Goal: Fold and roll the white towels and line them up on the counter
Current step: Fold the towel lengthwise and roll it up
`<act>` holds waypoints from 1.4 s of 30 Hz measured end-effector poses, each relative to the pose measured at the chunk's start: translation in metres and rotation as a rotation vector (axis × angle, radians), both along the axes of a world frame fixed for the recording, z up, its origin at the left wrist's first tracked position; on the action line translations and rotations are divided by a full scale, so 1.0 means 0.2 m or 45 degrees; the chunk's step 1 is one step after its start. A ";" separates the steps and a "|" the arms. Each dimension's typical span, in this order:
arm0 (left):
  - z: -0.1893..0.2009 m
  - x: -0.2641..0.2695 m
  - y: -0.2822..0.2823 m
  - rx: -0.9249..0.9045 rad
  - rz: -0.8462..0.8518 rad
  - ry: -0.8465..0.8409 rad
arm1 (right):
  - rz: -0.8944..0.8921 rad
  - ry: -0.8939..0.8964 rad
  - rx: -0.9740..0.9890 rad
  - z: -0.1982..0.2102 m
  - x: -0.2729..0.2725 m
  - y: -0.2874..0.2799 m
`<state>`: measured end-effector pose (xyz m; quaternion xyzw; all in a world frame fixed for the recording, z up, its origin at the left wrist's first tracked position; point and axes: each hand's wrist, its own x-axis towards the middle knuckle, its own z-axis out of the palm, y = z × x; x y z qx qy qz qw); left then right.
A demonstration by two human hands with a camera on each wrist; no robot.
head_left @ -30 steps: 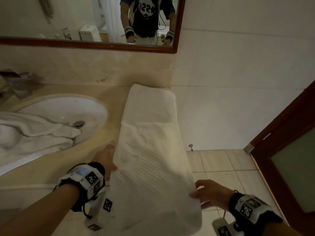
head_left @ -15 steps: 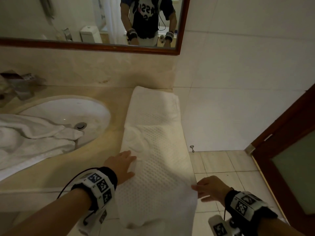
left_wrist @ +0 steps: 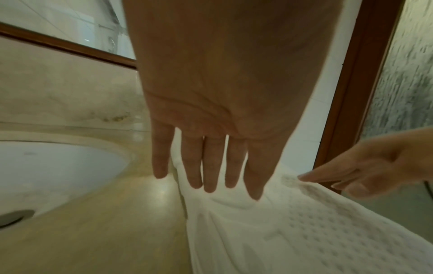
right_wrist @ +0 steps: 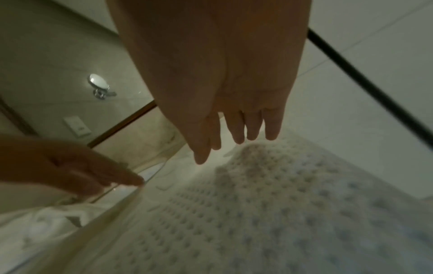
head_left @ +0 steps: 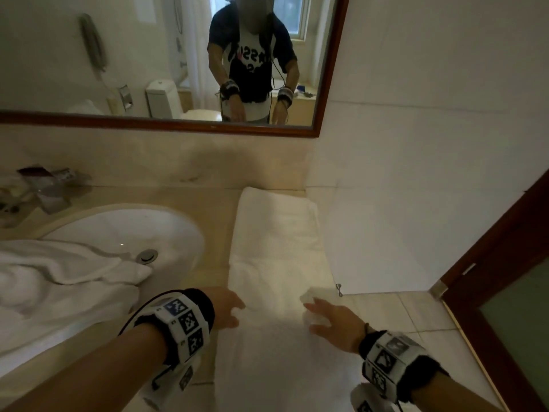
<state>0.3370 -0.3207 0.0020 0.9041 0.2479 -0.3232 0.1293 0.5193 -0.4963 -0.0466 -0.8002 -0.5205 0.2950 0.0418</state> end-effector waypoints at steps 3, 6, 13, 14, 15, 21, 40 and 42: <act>-0.02 0.05 0.09 0.016 -0.029 -0.014 | 0.031 -0.063 -0.085 -0.04 0.02 0.15; -0.08 0.15 0.19 0.044 -0.111 -0.037 | -0.008 -0.107 -0.140 -0.08 0.10 0.30; -0.21 0.47 0.58 0.000 -0.232 0.108 | 0.022 -0.107 -0.313 -0.06 0.55 0.70; -0.21 0.50 0.65 -0.037 -0.232 0.110 | 0.035 -0.081 -0.326 -0.05 0.61 0.75; -0.21 0.53 0.72 -0.090 -0.198 0.083 | 0.034 -0.064 -0.308 -0.04 0.67 0.80; -0.22 0.73 0.98 -0.103 0.112 -0.319 | -0.313 -0.088 0.109 0.00 0.98 1.09; -0.33 1.04 1.26 0.045 0.107 -0.209 | -1.337 0.949 0.082 -0.06 1.34 1.43; -0.35 1.05 1.30 0.064 0.191 -0.220 | -1.322 0.972 0.137 -0.05 1.38 1.43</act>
